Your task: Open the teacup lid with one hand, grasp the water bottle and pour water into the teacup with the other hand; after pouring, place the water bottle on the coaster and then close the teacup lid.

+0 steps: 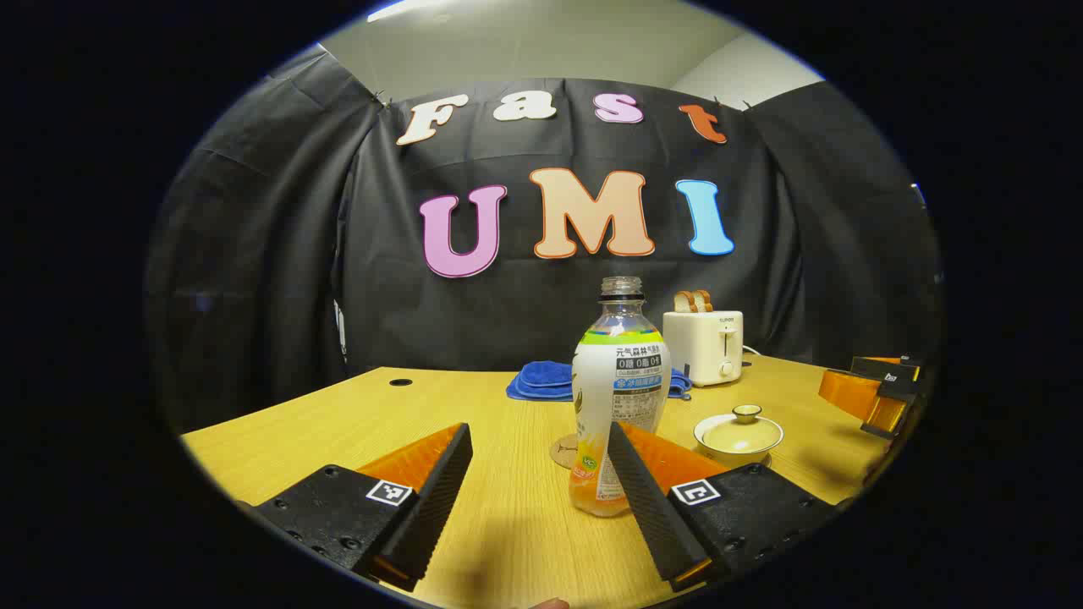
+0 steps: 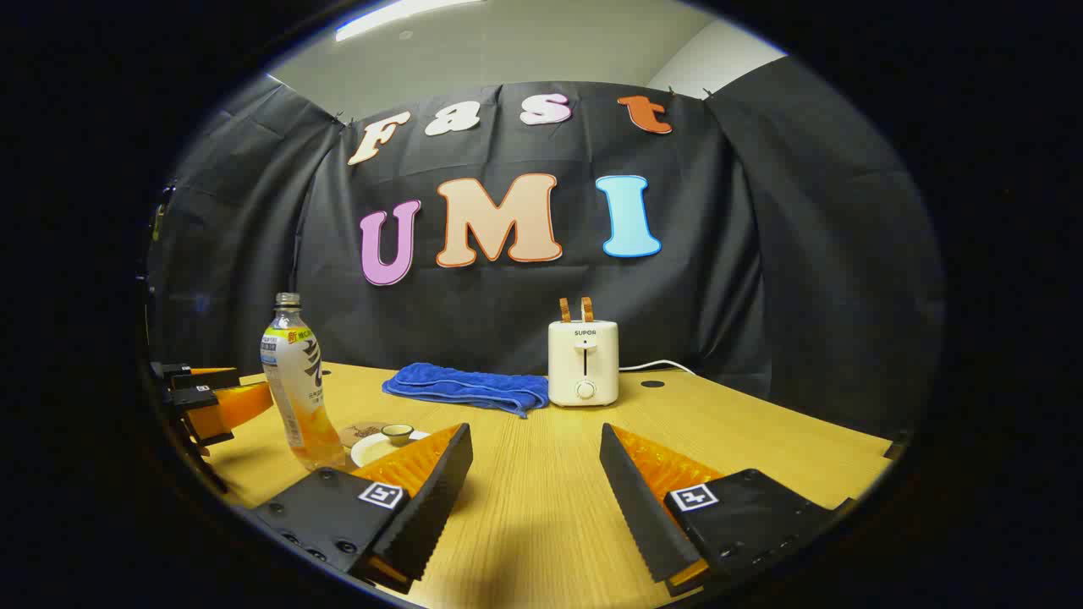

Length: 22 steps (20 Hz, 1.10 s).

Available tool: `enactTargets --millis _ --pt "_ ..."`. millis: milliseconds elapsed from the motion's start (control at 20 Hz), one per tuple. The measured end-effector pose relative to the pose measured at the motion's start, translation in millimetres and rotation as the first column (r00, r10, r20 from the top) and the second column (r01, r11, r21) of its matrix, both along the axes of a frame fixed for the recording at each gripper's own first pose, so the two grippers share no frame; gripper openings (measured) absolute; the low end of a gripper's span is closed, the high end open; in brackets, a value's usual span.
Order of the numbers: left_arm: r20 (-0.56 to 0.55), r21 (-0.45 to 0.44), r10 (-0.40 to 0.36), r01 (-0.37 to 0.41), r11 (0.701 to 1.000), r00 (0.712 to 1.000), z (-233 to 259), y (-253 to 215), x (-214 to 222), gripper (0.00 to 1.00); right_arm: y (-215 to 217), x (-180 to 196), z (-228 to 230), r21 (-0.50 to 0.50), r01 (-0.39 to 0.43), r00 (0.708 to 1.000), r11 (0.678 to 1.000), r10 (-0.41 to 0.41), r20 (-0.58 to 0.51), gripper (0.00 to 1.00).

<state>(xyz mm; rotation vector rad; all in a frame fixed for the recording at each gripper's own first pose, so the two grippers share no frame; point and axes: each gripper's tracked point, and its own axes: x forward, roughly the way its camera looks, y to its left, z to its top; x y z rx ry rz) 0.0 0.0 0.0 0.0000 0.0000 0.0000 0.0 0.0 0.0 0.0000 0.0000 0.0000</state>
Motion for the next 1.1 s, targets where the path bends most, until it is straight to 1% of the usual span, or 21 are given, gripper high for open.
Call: enactTargets --millis 200,250,300,350,400,1100 --pt "0.0 0.0 0.0 0.0 1.0 1.0 -0.1 -0.3 0.2 0.94 0.3 0.0 0.1 0.0 0.0 1.0 1.0 0.0 0.001 0.97" --pt "0.0 0.0 0.0 0.0 1.0 1.0 0.3 -0.2 0.1 0.94 0.2 0.4 0.0 0.0 0.0 1.0 1.0 0.0 0.0 0.94" --pt "0.001 0.0 0.0 0.0 1.0 1.0 -0.5 -0.1 0.3 0.94 0.5 0.1 -0.2 0.001 0.001 1.0 1.0 -0.001 0.0 0.94" --pt "0.001 0.0 0.0 0.0 1.0 1.0 0.2 -0.1 0.8 0.94 0.2 0.3 0.4 0.0 0.002 1.0 1.0 -0.002 0.001 1.0" --pt "0.001 0.0 0.0 0.0 1.0 1.0 -0.6 -0.2 0.9 0.95 -0.2 -0.1 0.1 0.0 0.003 1.0 1.0 -0.003 0.001 0.97" --pt "0.002 -0.001 0.001 -0.001 1.0 1.0 -0.9 -0.3 0.8 0.94 0.2 0.3 0.1 -0.001 0.003 1.0 1.0 -0.003 0.002 0.97"
